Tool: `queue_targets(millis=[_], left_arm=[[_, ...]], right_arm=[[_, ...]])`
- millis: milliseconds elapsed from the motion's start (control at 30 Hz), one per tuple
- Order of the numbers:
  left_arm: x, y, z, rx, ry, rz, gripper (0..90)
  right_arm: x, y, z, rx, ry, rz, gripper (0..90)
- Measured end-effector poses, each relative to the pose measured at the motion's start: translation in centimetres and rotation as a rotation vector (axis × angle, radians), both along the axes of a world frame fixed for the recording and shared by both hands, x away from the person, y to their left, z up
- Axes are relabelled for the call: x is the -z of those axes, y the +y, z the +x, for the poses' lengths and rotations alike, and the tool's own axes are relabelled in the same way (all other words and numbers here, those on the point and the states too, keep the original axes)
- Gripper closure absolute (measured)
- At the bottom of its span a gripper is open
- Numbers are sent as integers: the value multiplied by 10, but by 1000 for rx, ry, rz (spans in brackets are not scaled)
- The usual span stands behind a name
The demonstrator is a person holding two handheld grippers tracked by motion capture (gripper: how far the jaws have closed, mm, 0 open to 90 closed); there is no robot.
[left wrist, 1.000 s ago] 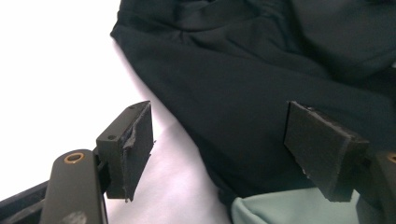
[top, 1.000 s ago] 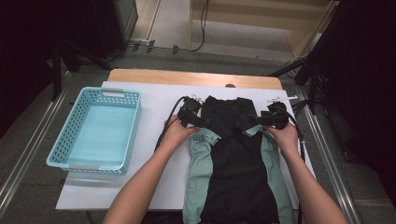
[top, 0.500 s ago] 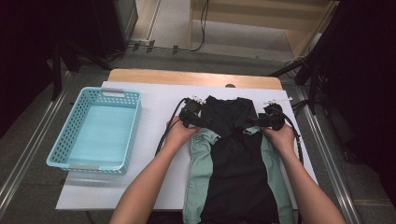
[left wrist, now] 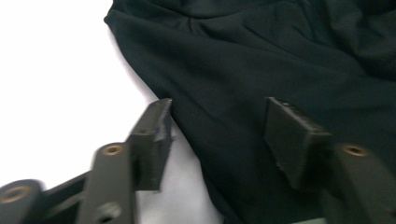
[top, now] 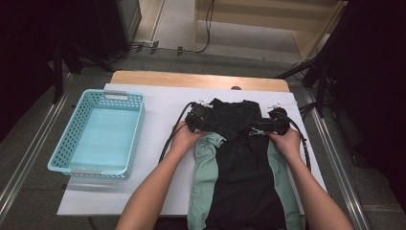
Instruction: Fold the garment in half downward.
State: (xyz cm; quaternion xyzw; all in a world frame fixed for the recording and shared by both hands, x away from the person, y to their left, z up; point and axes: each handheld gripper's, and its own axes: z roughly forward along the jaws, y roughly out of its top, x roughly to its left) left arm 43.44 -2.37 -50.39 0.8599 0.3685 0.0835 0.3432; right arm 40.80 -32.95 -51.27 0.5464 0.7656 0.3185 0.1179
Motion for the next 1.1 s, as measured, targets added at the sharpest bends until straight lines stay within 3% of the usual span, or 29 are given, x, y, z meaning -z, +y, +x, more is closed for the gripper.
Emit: queue_targets(millis=[100, 233, 333, 400, 667, 900, 1100], left_arm=[[0, -2, -3, 3, -16, 19, 573], [0, -1, -3, 17, 38, -18, 774], [-4, 1, -1, 20, 56, -9, 841], [-8, 7, 2, -9, 65, -35, 857], [-38, 25, 12, -46, 15, -98, 859], [-63, 27, 16, -40, -44, -94, 859], [-91, 27, 22, -46, -103, -121, 858]], right_arm=[[0, 0, -1, 1, 10, 11, 527], [-1, 0, -1, 15, 42, 47, 720], [-5, 1, 0, 22, 75, 40, 787], [-12, 0, 1, 30, 88, 37, 810], [-39, -6, -5, 40, -18, 88, 824], [-57, -4, -3, 53, -61, 103, 824], [-75, -2, 3, 65, -98, 105, 823]])
